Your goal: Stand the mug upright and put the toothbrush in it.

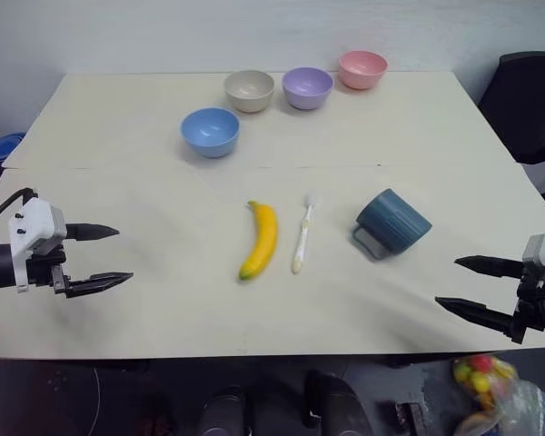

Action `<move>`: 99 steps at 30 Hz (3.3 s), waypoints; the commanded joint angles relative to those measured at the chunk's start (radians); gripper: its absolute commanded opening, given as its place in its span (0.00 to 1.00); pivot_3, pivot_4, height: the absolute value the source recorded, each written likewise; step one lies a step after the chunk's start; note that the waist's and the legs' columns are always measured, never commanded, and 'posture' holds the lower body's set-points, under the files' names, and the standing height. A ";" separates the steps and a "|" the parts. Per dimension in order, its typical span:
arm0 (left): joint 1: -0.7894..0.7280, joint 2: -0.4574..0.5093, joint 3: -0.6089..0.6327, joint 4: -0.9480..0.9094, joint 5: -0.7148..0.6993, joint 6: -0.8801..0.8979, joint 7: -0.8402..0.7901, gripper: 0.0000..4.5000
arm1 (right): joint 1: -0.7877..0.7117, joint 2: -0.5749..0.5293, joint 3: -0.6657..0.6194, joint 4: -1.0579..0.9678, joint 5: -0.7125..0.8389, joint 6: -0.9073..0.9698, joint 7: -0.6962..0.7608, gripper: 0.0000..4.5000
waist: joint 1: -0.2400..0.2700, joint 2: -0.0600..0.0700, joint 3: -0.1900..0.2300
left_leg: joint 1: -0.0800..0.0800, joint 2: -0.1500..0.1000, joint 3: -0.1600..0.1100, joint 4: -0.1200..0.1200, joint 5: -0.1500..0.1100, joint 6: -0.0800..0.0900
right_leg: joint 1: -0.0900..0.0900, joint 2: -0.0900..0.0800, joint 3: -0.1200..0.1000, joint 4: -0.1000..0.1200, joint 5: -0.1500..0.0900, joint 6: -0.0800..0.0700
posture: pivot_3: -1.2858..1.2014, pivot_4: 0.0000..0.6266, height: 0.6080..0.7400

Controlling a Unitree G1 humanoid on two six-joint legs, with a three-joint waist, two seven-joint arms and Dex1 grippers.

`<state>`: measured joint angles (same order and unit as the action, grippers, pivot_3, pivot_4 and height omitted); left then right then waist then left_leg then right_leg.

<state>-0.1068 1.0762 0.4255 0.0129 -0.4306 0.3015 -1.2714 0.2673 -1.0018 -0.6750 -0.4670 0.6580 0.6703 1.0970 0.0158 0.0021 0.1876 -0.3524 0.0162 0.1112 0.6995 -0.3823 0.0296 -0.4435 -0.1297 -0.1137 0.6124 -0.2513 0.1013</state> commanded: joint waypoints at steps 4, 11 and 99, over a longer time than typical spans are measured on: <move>-0.009 0.019 0.016 -0.012 0.014 -0.019 0.020 1.00 | 0.007 0.005 -0.020 -0.012 -0.016 -0.028 -0.004 0.97 | 0.000 0.000 0.000 | 0.000 0.000 0.000 0.000 0.000 0.000 | 0.000 0.000 0.000 0.000 0.000 0.000 | 0.52 0.24 1.00; -0.004 0.029 0.003 -0.010 0.015 0.007 0.027 1.00 | -0.001 0.008 -0.012 -0.010 -0.020 -0.027 -0.011 0.97 | -0.001 0.000 0.000 | 0.000 0.000 0.000 0.000 0.000 0.000 | 0.000 0.000 0.000 0.000 0.000 0.000 | 0.52 0.24 1.00; -1.170 -0.833 -0.861 0.608 0.092 1.206 0.741 0.84 | -0.158 0.057 0.206 -0.497 0.309 0.061 -0.557 1.00 | 0.041 -0.013 -0.006 | -0.002 -0.004 -0.017 0.017 -0.002 0.006 | 0.018 -0.004 -0.012 -0.010 0.004 0.006 | 0.52 0.24 1.00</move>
<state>-1.2911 0.2587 -0.4059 0.5873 -0.3623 1.5319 -0.5276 0.1072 -0.9386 -0.4382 -0.9385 0.9553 0.7452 0.5475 0.0569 -0.0110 0.1811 -0.3544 0.0126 0.0938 0.7167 -0.3842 0.0356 -0.4250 -0.1338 -0.1254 0.6024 -0.2475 0.1074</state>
